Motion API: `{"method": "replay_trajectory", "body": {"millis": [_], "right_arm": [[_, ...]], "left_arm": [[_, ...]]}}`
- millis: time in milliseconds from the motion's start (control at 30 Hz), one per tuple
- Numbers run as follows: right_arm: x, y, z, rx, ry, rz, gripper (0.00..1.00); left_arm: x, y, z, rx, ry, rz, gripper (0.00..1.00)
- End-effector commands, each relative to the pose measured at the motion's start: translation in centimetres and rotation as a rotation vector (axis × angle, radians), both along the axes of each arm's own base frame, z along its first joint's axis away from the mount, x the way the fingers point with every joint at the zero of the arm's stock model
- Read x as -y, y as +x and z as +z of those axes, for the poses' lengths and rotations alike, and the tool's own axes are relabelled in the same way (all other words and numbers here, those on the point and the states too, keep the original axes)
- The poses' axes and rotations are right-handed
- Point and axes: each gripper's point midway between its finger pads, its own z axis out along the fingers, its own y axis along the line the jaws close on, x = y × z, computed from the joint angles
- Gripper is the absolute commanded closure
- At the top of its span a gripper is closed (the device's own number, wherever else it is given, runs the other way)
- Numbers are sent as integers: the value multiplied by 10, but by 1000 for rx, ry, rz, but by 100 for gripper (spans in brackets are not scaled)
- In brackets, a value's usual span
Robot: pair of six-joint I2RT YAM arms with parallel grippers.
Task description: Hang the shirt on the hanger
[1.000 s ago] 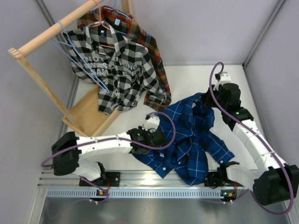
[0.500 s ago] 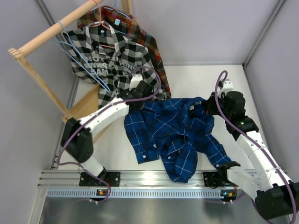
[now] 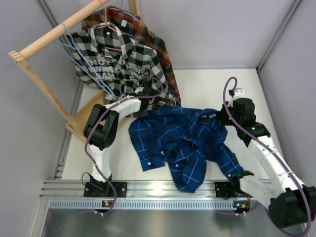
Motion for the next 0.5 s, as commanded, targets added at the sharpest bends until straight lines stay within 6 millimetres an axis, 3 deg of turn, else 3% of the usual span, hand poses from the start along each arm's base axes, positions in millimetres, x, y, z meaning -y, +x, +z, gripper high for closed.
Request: {"method": "replay_trajectory", "body": {"millis": [0,67,133,200,233,300,333,400,467], "right_arm": [[11,3,-5,-21,-22,-41,100],[2,6,-6,-37,-13,5,100],[-5,7,-5,-47,6,36,100],[-7,13,-2,-48,9,35,100],[-6,17,-6,-63,1,33,100],[-5,24,-3,-64,-10,24,100],[-5,26,-4,-71,-14,20,100],[-6,30,-4,-80,-16,17,100],[-8,31,-1,-79,-6,10,100]], "left_arm": [[2,0,5,-3,-42,-20,73],[12,-5,17,11,-71,-55,52],[21,-17,49,79,-94,-88,31],[44,-37,73,144,-79,-164,18],[70,-53,98,206,-94,-239,9],[81,-67,121,285,-52,-272,2],[102,-87,134,317,-79,-333,2],[116,-102,149,373,-88,-353,2],[151,-123,170,424,-155,-437,2]]}}
